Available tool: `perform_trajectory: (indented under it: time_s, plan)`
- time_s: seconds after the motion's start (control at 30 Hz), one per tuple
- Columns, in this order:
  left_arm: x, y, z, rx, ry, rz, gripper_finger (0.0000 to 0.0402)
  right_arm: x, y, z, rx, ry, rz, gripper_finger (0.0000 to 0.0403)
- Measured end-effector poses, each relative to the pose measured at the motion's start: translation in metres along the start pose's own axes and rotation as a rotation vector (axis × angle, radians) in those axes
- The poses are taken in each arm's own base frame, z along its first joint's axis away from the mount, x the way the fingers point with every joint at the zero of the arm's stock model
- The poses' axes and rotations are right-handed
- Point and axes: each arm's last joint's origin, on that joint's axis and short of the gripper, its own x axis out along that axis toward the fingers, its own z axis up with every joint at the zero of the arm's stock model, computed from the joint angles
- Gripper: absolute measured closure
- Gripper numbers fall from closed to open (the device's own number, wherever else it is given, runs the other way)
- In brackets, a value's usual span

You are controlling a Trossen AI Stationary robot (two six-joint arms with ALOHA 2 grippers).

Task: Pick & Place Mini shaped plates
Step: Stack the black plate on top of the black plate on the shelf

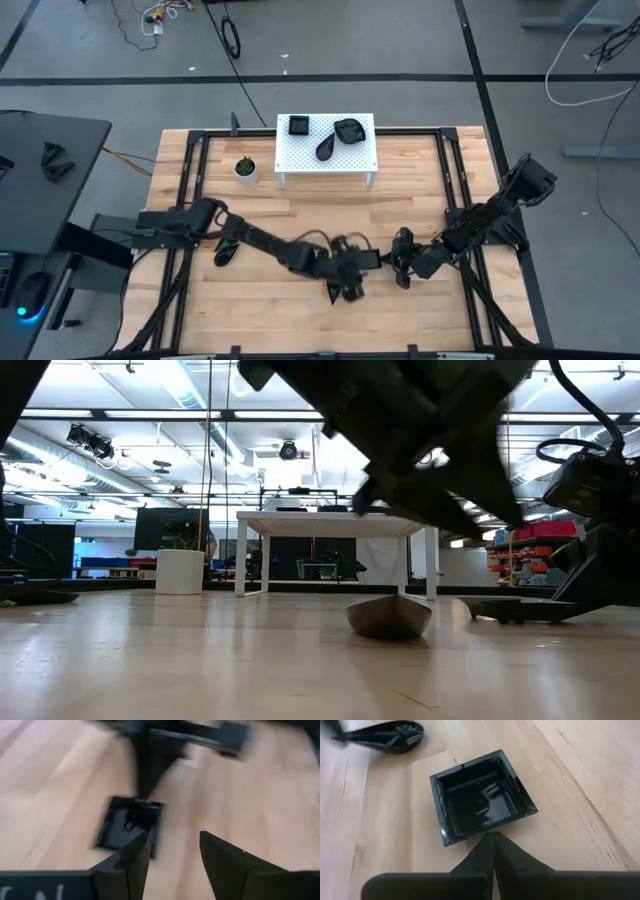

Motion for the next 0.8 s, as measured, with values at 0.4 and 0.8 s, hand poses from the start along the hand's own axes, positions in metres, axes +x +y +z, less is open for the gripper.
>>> perform_trajectory:
  time_s: [0.4, 0.8]
  plan:
    - [0.032, 0.003, -0.018, 0.215, -0.052, -0.003, 0.0223, -0.034, 0.017, 0.005, -0.028, -0.035, 0.146, 0.0392]
    - [0.038, 0.013, -0.015, 0.331, -0.004, -0.105, 0.0249, -0.073, 0.041, 0.008, 0.001, -0.210, 0.324, 0.0392]
